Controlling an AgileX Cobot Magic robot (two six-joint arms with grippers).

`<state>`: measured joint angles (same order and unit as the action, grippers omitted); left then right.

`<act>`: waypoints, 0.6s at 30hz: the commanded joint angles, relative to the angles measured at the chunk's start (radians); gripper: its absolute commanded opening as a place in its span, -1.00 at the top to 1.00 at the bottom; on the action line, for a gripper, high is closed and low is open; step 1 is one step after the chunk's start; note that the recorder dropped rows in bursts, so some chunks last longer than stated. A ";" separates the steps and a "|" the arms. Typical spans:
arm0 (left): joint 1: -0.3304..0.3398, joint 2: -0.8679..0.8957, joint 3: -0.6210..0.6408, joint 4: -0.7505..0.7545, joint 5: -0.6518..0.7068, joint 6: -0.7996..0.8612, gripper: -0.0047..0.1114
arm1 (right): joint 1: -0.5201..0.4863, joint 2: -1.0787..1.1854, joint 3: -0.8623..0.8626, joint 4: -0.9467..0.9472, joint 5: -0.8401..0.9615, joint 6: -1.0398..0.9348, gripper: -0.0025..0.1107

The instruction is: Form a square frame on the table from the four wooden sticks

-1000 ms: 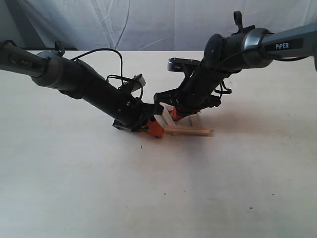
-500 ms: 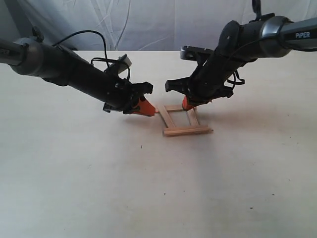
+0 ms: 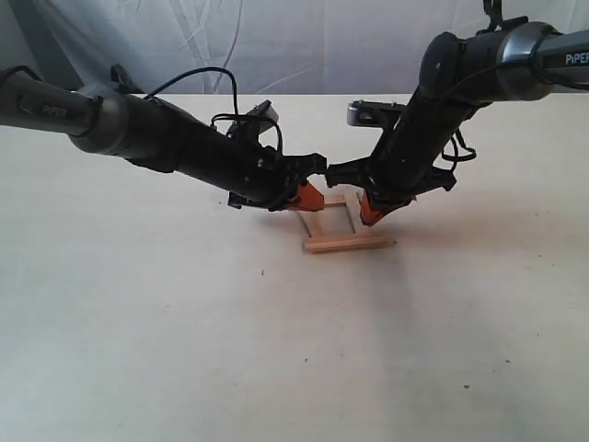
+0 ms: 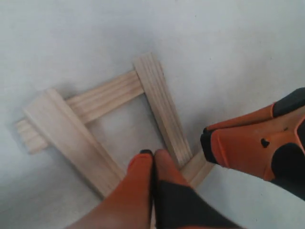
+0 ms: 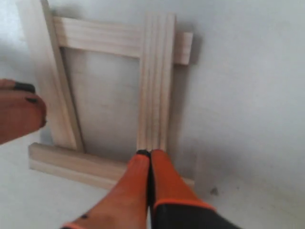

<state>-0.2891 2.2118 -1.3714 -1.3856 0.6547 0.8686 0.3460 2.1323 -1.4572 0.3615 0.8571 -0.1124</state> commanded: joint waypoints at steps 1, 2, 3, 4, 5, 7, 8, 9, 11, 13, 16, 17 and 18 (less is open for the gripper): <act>-0.003 0.029 -0.003 -0.012 0.019 0.003 0.92 | 0.014 0.037 -0.003 0.002 0.024 0.001 0.97; -0.003 0.034 -0.003 -0.015 0.026 0.003 0.92 | 0.014 0.041 -0.003 0.004 0.024 0.001 0.97; -0.003 0.034 -0.003 -0.011 0.023 0.003 0.92 | 0.014 0.041 -0.003 0.004 0.024 0.001 0.97; -0.003 0.034 -0.003 -0.011 0.023 0.003 0.92 | 0.014 0.041 -0.003 0.006 0.016 0.001 0.97; -0.003 0.034 -0.003 -0.011 0.023 0.003 0.92 | 0.014 0.041 -0.003 0.006 0.014 0.001 0.97; -0.003 0.034 -0.003 -0.001 0.023 0.003 0.92 | 0.014 0.041 -0.003 0.006 0.008 0.001 0.97; -0.003 0.034 -0.003 0.004 0.023 0.003 0.92 | 0.014 0.041 -0.003 0.006 0.008 0.001 0.97; -0.003 0.034 -0.003 0.006 0.023 0.003 0.92 | 0.014 0.041 -0.003 0.006 0.006 0.001 0.97; -0.003 0.034 -0.003 0.014 0.017 0.003 0.92 | 0.014 0.041 -0.003 0.006 0.004 0.001 0.97; -0.003 0.034 -0.003 0.027 0.017 0.003 0.92 | 0.014 0.041 -0.003 0.006 0.004 0.001 0.97; -0.003 0.034 -0.003 0.041 0.015 0.003 0.92 | 0.014 0.024 -0.003 0.006 0.004 0.012 0.97; -0.003 0.034 -0.003 0.041 0.015 0.003 0.92 | 0.014 0.012 -0.003 0.006 0.006 0.012 0.97; -0.003 0.034 -0.003 0.036 0.015 0.003 0.92 | 0.014 0.003 -0.003 0.006 0.009 0.012 0.97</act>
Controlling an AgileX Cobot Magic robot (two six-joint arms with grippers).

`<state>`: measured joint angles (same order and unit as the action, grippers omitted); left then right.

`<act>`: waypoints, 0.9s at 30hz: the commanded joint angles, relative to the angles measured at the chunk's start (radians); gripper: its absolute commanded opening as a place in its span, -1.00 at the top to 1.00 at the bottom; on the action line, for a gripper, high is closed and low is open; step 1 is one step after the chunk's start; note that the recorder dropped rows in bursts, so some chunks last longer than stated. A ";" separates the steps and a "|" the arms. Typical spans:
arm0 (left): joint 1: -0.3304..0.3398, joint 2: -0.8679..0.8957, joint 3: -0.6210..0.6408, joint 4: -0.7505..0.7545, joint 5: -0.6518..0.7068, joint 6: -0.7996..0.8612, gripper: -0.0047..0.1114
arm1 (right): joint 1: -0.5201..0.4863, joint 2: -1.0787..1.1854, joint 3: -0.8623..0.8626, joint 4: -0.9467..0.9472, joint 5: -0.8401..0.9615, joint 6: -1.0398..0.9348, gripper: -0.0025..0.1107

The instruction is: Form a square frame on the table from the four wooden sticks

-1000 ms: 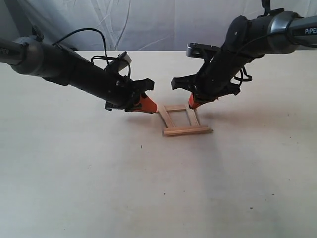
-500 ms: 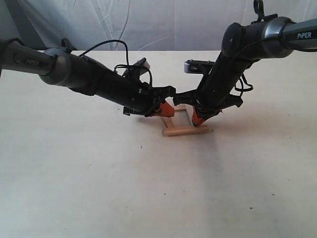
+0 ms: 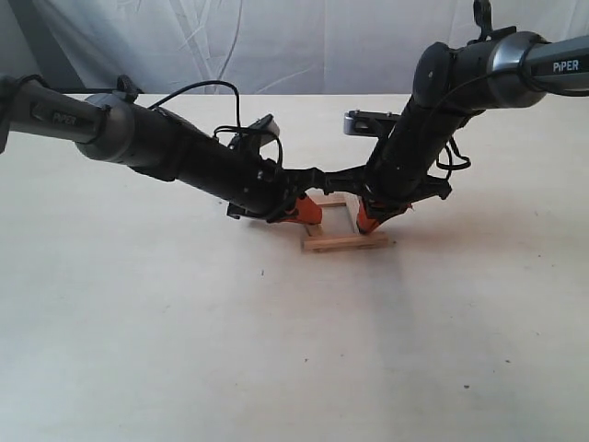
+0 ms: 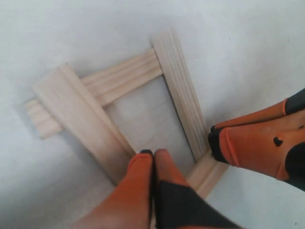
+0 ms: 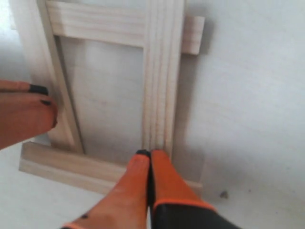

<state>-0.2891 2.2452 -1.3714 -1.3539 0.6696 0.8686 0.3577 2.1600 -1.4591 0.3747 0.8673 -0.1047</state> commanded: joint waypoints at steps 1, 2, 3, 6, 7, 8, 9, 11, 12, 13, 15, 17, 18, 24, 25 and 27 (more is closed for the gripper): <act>-0.003 0.000 -0.003 -0.001 0.000 0.003 0.92 | 0.003 -0.036 -0.001 -0.007 0.004 0.004 0.97; -0.003 0.000 -0.003 -0.001 0.003 0.003 0.92 | 0.003 -0.046 -0.001 -0.007 0.012 0.004 0.97; -0.003 0.000 -0.003 -0.001 0.003 0.003 0.92 | 0.003 -0.053 -0.001 -0.007 0.017 0.004 0.97; -0.001 0.000 -0.003 -0.005 0.011 0.003 0.92 | 0.004 -0.055 -0.001 -0.005 0.041 0.004 0.97; -0.001 0.000 -0.003 -0.005 0.011 0.003 0.92 | 0.005 -0.053 0.001 -0.003 0.046 0.006 0.97; -0.001 0.000 -0.003 -0.005 0.011 0.003 0.92 | 0.009 -0.051 0.003 -0.003 0.054 0.011 0.97; -0.001 0.000 -0.003 -0.005 0.011 0.003 0.92 | 0.011 -0.051 0.010 -0.005 0.056 0.011 0.97; -0.001 0.000 -0.003 -0.005 0.011 0.003 0.92 | 0.019 -0.047 0.026 -0.007 0.062 0.011 0.97; -0.001 0.000 -0.003 -0.005 0.011 0.003 0.92 | 0.021 -0.043 0.035 -0.009 0.057 0.011 0.97; -0.001 0.000 -0.003 -0.005 0.011 0.003 0.92 | 0.021 -0.040 0.041 -0.011 0.042 0.011 0.97; -0.001 0.000 -0.003 -0.005 0.011 0.003 0.92 | 0.021 -0.033 0.062 -0.007 0.004 0.013 0.97; -0.001 0.000 -0.003 -0.005 0.011 0.003 0.92 | 0.021 -0.024 0.067 -0.007 -0.010 0.015 0.97; -0.001 0.000 -0.003 -0.005 0.008 0.003 0.92 | 0.021 -0.020 0.067 -0.007 -0.010 0.015 0.97; 0.000 0.000 -0.003 0.063 0.000 0.005 0.92 | 0.021 -0.008 0.067 -0.001 -0.010 0.015 0.97; 0.003 0.000 -0.003 0.081 -0.002 0.005 0.92 | 0.021 -0.008 0.067 -0.001 -0.010 0.015 0.97; 0.011 0.000 -0.003 0.085 0.000 0.005 0.92 | 0.021 -0.008 0.067 -0.001 -0.010 0.015 0.97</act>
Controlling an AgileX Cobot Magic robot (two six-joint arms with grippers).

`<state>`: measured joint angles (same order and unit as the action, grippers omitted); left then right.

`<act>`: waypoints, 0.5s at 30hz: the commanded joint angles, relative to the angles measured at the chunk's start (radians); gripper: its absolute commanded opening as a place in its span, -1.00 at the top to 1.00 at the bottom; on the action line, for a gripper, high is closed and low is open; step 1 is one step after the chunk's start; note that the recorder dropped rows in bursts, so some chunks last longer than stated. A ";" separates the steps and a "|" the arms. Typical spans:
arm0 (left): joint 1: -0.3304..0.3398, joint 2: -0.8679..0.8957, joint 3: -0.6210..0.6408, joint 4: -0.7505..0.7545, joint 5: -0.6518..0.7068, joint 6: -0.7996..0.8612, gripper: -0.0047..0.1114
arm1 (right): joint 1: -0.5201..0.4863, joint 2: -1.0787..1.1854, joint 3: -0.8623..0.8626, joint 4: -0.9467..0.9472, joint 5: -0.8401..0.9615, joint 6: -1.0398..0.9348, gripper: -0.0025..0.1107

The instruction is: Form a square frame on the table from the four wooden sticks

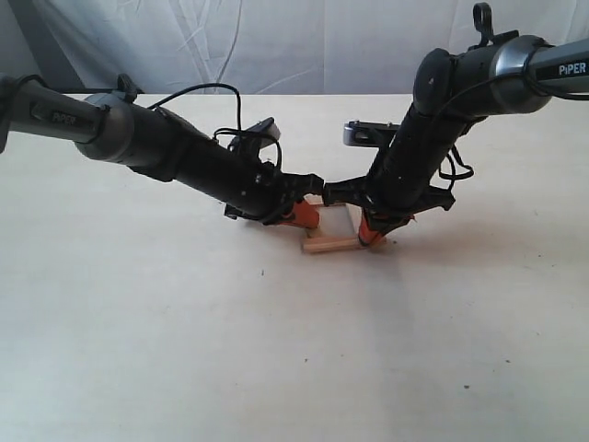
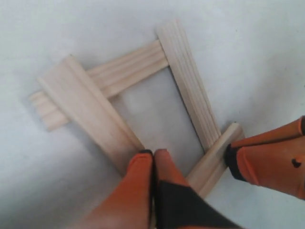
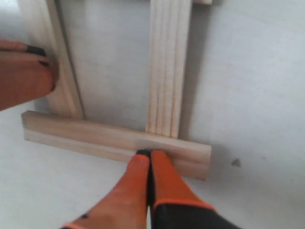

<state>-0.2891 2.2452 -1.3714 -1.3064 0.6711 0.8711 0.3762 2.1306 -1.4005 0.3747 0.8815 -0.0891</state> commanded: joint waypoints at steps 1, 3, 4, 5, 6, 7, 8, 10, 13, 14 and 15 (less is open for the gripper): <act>0.016 0.000 -0.003 0.037 0.003 0.003 0.92 | 0.003 0.021 0.009 -0.001 -0.025 -0.001 0.97; 0.026 0.000 -0.003 0.037 0.014 0.003 0.92 | 0.003 0.021 0.009 -0.001 -0.025 -0.001 0.97; 0.031 0.000 -0.003 0.045 0.021 0.003 0.92 | 0.003 0.021 0.009 -0.001 -0.025 -0.001 0.97; 0.036 0.000 -0.003 0.053 0.028 0.003 0.92 | 0.003 0.021 0.009 -0.001 -0.025 -0.001 0.97; 0.038 0.000 -0.003 0.063 0.033 0.003 0.92 | 0.003 0.021 0.009 -0.001 -0.025 -0.001 0.97; 0.041 0.000 -0.003 0.077 0.038 0.003 0.92 | 0.003 0.020 0.009 -0.001 -0.022 -0.001 0.97; 0.042 0.000 -0.003 0.094 0.038 0.003 0.92 | 0.003 0.020 0.009 -0.001 -0.022 -0.001 0.97; 0.042 -0.001 -0.003 0.111 0.042 0.003 0.92 | 0.003 0.020 0.009 -0.001 -0.022 -0.001 0.97; 0.042 -0.001 -0.003 0.111 0.053 0.003 0.92 | 0.003 0.020 0.009 -0.001 -0.023 0.000 0.97; 0.042 -0.001 -0.003 0.111 0.059 0.003 0.92 | 0.003 0.020 0.009 -0.001 -0.023 0.000 0.97; 0.042 -0.001 -0.003 0.111 0.059 0.003 0.92 | 0.003 0.020 0.009 -0.001 -0.023 0.000 0.97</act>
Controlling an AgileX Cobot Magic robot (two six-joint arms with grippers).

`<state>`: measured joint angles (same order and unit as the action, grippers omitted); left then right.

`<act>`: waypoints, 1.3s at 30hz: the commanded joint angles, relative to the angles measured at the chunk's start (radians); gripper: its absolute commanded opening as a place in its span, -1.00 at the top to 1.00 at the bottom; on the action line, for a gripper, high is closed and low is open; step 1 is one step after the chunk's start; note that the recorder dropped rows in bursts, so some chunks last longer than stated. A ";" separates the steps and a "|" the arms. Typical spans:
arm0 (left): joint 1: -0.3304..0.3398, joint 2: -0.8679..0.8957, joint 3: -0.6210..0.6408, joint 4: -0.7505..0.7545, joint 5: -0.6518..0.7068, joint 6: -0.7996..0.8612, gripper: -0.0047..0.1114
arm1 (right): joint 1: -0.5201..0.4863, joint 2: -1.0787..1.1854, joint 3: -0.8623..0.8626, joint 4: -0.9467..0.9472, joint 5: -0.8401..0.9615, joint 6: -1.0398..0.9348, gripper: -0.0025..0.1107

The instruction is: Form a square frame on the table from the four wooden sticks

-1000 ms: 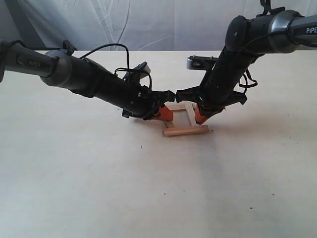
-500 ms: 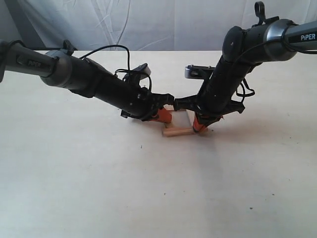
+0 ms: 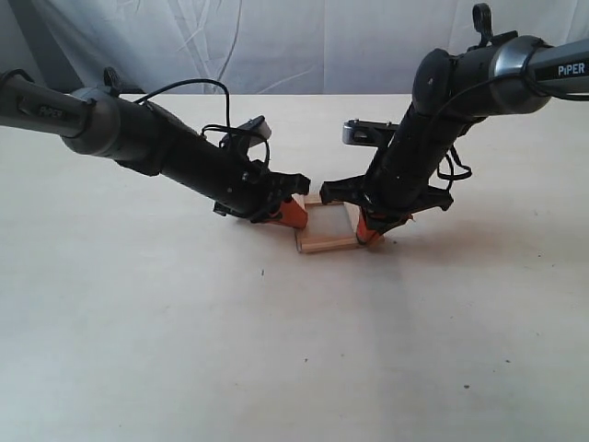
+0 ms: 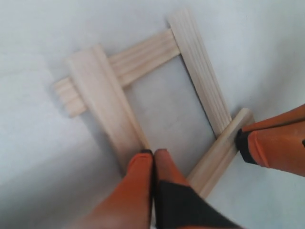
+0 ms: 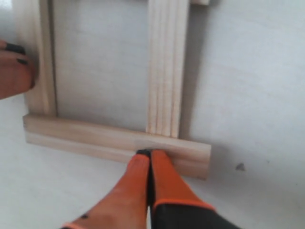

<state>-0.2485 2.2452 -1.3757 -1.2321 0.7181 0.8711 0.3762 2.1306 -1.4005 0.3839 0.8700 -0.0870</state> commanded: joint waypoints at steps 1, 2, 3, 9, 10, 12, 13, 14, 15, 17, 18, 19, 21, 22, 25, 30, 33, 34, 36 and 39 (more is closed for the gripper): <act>0.002 -0.001 0.001 0.036 0.014 0.003 0.92 | 0.003 0.020 0.009 -0.010 -0.012 -0.002 0.97; 0.002 -0.001 0.001 0.036 0.014 0.003 0.92 | 0.003 0.020 0.009 -0.010 -0.012 -0.002 0.97; 0.002 -0.001 0.001 0.036 0.014 0.003 0.92 | 0.003 0.020 0.009 -0.008 -0.012 -0.002 0.97; 0.002 -0.043 -0.008 -0.009 0.010 0.003 0.92 | 0.003 -0.009 0.009 0.010 -0.048 -0.002 0.97; 0.008 -0.049 -0.019 -0.009 0.013 0.003 0.92 | 0.003 -0.011 0.009 0.010 -0.043 -0.002 0.97; 0.022 -0.057 -0.034 -0.007 0.026 0.003 0.92 | 0.003 -0.011 0.009 0.010 -0.043 0.000 0.97; 0.028 -0.059 -0.039 -0.007 0.034 0.003 0.92 | 0.003 -0.013 0.009 0.010 -0.043 0.000 0.97; 0.040 -0.066 -0.042 -0.005 0.042 0.003 0.92 | 0.003 -0.017 0.009 0.010 -0.045 0.000 0.97; 0.055 -0.072 -0.043 -0.005 0.048 0.001 0.92 | 0.003 -0.028 0.009 0.010 -0.045 0.000 0.97; 0.101 -0.108 -0.043 0.018 0.063 -0.007 0.92 | 0.000 -0.079 0.009 0.020 -0.051 0.000 0.97; 0.127 -0.136 -0.043 0.052 0.067 -0.041 0.92 | -0.009 -0.119 0.009 0.029 -0.063 0.000 0.97; 0.147 -0.168 -0.043 0.118 0.070 -0.085 0.92 | -0.019 -0.144 0.009 0.038 -0.065 0.001 0.97; 0.167 -0.241 -0.043 0.329 0.070 -0.208 0.92 | -0.051 -0.182 0.009 0.047 -0.055 0.001 0.97; 0.171 -0.276 -0.043 0.427 0.074 -0.269 0.92 | -0.073 -0.189 0.009 0.047 -0.036 0.003 0.97; 0.180 -0.394 -0.020 0.639 0.115 -0.380 0.92 | -0.129 -0.225 0.022 0.043 0.026 0.002 0.97; 0.224 -0.735 0.179 0.763 0.065 -0.474 0.92 | -0.217 -0.483 0.226 0.006 -0.061 0.009 0.97; 0.283 -1.011 0.338 0.750 0.007 -0.467 0.92 | -0.226 -0.761 0.398 -0.090 -0.121 0.009 0.97; 0.307 -1.169 0.422 0.748 -0.056 -0.467 0.92 | -0.209 -0.926 0.500 -0.133 -0.198 0.009 0.97; 0.319 -1.377 0.537 0.746 -0.153 -0.467 0.92 | -0.184 -1.161 0.657 -0.169 -0.352 0.009 0.97; 0.319 -1.618 0.716 0.710 -0.204 -0.447 0.92 | -0.175 -1.512 0.877 -0.178 -0.536 0.009 0.97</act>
<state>0.0679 0.7262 -0.7492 -0.4985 0.5451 0.4117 0.1963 0.7913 -0.6406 0.2282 0.4326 -0.0772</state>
